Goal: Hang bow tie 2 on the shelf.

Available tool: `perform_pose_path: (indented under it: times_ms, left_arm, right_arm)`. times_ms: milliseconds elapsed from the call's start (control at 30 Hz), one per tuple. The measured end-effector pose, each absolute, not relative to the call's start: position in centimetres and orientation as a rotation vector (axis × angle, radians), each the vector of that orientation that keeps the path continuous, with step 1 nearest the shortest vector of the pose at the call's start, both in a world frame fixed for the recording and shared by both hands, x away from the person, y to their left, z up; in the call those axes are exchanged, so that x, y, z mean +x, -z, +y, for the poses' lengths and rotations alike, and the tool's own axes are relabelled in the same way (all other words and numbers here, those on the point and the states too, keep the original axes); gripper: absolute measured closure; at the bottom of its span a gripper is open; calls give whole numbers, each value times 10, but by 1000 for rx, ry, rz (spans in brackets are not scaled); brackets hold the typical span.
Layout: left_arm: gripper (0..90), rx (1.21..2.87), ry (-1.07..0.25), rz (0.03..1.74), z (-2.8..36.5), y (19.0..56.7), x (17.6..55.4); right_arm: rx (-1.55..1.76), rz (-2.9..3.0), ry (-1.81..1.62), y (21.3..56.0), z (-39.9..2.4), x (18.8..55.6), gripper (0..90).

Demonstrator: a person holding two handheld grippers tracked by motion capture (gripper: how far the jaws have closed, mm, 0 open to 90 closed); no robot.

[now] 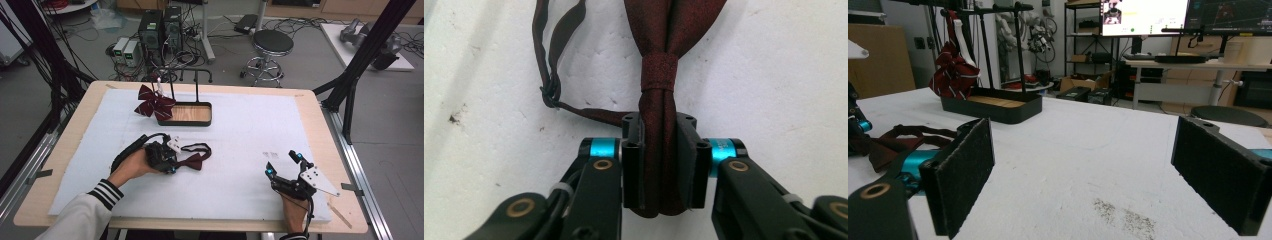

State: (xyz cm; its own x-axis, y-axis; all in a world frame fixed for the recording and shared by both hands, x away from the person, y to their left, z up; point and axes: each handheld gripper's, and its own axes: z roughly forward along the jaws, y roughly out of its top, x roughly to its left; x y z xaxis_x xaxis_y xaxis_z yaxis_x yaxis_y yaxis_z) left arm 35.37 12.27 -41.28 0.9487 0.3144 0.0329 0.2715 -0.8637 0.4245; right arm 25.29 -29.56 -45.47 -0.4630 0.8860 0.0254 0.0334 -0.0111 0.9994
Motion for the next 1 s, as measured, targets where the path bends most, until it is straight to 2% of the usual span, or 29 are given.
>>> perform_pose_path:
  times_ms: [333, 1000]
  left_arm:
    - [778, 2642, -136, 430, 126, 409, 353]
    - [777, 2408, -270, 448, 149, 383, 349]
  right_arm:
    - [978, 1570, -1556, 455, -295, 253, 96]
    - [983, 1570, -1553, 455, -295, 253, 96]
